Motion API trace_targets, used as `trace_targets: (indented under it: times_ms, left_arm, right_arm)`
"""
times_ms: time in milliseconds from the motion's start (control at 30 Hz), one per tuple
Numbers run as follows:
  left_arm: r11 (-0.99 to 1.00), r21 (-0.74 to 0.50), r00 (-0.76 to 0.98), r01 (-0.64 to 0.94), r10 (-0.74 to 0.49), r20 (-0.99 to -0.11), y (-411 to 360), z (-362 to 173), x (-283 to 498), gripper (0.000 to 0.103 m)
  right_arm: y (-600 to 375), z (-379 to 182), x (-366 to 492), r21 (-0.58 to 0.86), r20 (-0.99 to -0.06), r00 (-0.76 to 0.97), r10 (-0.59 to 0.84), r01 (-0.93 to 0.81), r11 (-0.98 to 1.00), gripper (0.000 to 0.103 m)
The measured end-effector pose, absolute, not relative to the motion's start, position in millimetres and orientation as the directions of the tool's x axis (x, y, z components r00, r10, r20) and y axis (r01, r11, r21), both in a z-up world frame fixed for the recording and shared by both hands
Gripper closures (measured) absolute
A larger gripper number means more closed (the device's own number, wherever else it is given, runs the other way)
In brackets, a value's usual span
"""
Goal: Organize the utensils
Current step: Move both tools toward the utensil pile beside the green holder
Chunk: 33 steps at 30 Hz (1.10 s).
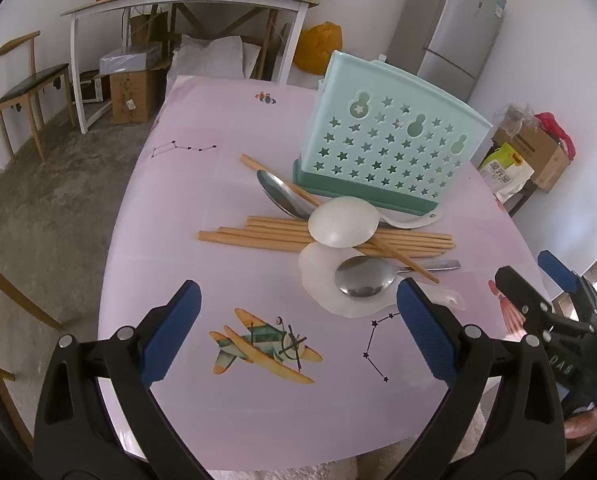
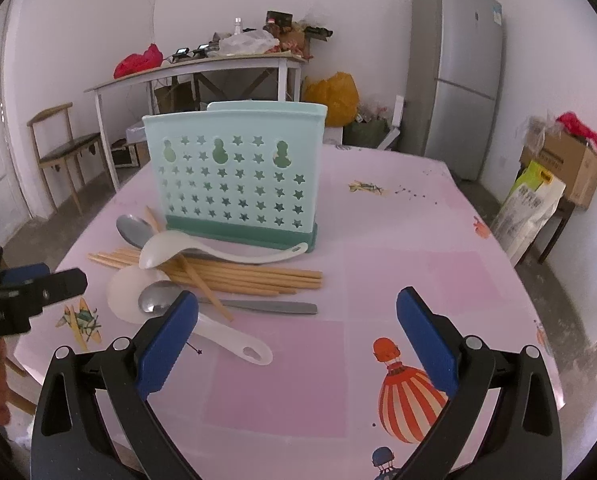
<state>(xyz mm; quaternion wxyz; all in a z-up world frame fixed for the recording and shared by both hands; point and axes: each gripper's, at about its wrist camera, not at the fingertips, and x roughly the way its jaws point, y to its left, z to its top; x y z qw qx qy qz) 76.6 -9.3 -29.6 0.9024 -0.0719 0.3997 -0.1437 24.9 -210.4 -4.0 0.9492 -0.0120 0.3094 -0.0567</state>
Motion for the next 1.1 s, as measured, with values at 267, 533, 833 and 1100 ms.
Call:
trace_targets:
  times_ms: [267,533,833,1100]
  left_arm:
    - [0.958,-0.226,0.625,0.179,-0.288,-0.725,-2.9,-29.2,80.0,0.008]
    - [0.961,-0.225,0.613,0.161,-0.276,-0.740,-1.7,-30.3,86.5,0.008]
    - [0.973,-0.169,0.641,0.156,-0.230,-0.732,-9.0,-25.0,85.6,0.008]
    - [0.982,-0.160,0.651,0.102,-0.187,-0.736,-7.0,-22.9,83.5,0.008]
  right_arm:
    - [-202.2,-3.6,22.2,-0.126,-0.546,0.823,-0.156,0.104,0.987,0.006]
    - [-205.7,-1.7,26.6,-0.087,-0.526,0.842,-0.118,0.085,0.993,0.006]
    - [-214.0,-3.0,23.1,-0.034,-0.524,0.846,-0.100,0.096,0.995,0.006]
    - [-218.3,-1.8,16.1,-0.004,-0.523,0.850,-0.064,0.073,0.997,0.006]
